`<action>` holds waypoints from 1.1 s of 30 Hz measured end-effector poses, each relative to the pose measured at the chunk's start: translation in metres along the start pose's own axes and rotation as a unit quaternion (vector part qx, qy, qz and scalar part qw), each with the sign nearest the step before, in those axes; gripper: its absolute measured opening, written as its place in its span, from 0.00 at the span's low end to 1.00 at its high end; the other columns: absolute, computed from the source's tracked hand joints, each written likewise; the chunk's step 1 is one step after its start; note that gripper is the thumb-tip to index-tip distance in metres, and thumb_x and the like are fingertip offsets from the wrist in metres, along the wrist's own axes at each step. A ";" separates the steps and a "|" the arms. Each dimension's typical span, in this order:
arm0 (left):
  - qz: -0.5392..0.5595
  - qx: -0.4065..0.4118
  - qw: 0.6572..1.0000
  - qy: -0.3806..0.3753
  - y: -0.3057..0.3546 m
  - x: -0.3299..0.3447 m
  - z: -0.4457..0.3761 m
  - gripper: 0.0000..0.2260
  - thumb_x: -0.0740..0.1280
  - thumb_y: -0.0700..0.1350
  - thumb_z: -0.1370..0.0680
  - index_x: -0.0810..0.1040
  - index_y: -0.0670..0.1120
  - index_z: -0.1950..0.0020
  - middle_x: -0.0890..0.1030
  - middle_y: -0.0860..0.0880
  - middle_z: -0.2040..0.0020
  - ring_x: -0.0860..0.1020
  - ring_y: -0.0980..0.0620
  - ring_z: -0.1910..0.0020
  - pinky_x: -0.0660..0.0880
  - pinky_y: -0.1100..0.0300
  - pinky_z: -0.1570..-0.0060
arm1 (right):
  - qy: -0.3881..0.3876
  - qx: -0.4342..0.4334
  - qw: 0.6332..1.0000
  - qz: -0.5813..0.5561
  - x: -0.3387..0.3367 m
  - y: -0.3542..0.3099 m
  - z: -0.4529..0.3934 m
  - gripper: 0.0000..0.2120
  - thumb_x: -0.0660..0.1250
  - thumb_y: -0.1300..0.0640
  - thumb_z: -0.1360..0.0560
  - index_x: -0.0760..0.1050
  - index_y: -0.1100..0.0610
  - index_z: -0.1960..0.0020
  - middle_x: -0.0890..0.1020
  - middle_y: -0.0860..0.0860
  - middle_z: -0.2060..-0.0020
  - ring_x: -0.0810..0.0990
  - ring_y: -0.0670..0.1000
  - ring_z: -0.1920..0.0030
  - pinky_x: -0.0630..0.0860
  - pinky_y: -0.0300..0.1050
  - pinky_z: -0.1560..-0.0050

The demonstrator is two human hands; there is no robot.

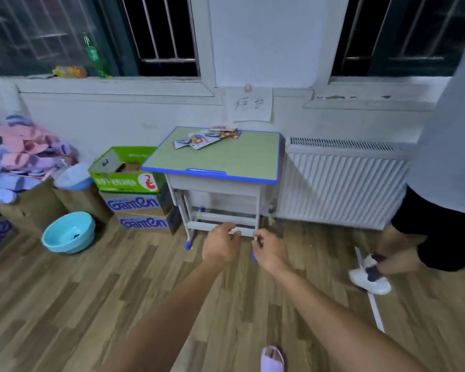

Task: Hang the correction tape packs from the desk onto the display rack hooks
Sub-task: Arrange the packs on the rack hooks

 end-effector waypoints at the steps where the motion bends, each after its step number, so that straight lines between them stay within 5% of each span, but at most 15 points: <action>1: 0.001 -0.001 1.000 0.007 -0.002 -0.003 -0.023 0.16 0.63 0.50 0.21 0.76 0.46 0.35 0.80 0.46 0.40 0.77 0.46 0.40 0.71 0.58 0.44 | 0.001 -0.002 1.000 -0.003 0.004 -0.005 -0.024 0.13 0.62 0.57 0.23 0.76 0.53 0.40 0.81 0.51 0.43 0.78 0.53 0.43 0.73 0.42 0.45; 7: -0.035 -0.011 0.999 0.019 -0.005 -0.018 -0.155 0.14 0.61 0.50 0.19 0.76 0.43 0.39 0.80 0.46 0.44 0.78 0.47 0.47 0.71 0.57 0.50 | -0.018 -0.016 1.000 -0.002 0.020 -0.040 -0.166 0.12 0.62 0.57 0.22 0.75 0.54 0.39 0.80 0.50 0.41 0.77 0.51 0.41 0.70 0.41 0.45; 13: -0.028 -0.050 0.998 0.015 -0.010 -0.036 -0.288 0.21 0.63 0.52 0.20 0.69 0.47 0.29 0.72 0.46 0.31 0.73 0.47 0.35 0.69 0.54 0.36 | -0.051 -0.037 0.998 -0.005 0.026 -0.081 -0.315 0.15 0.62 0.58 0.23 0.74 0.56 0.37 0.78 0.52 0.40 0.76 0.53 0.40 0.69 0.41 0.40; 22: -0.081 -0.086 0.993 0.012 -0.075 -0.061 -0.477 0.25 0.65 0.53 0.22 0.65 0.46 0.27 0.65 0.45 0.28 0.67 0.43 0.32 0.67 0.52 0.35 | -0.070 0.002 0.998 -0.007 0.097 -0.123 -0.492 0.16 0.63 0.60 0.24 0.73 0.58 0.36 0.77 0.56 0.40 0.75 0.55 0.40 0.69 0.44 0.39; 33: -0.169 -0.089 0.979 -0.078 -0.167 -0.094 -0.692 0.30 0.66 0.55 0.23 0.59 0.46 0.26 0.59 0.45 0.24 0.59 0.44 0.27 0.65 0.51 0.33 | -0.018 0.164 0.986 0.027 0.172 -0.170 -0.685 0.22 0.63 0.51 0.22 0.66 0.62 0.33 0.73 0.61 0.37 0.71 0.59 0.36 0.67 0.49 0.38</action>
Point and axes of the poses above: each hand's wrist, its own z-axis away from the middle knuckle, its own x-axis out of the palm, y = z × x, the point moved 3 cm from there along -z, towards the middle knuckle
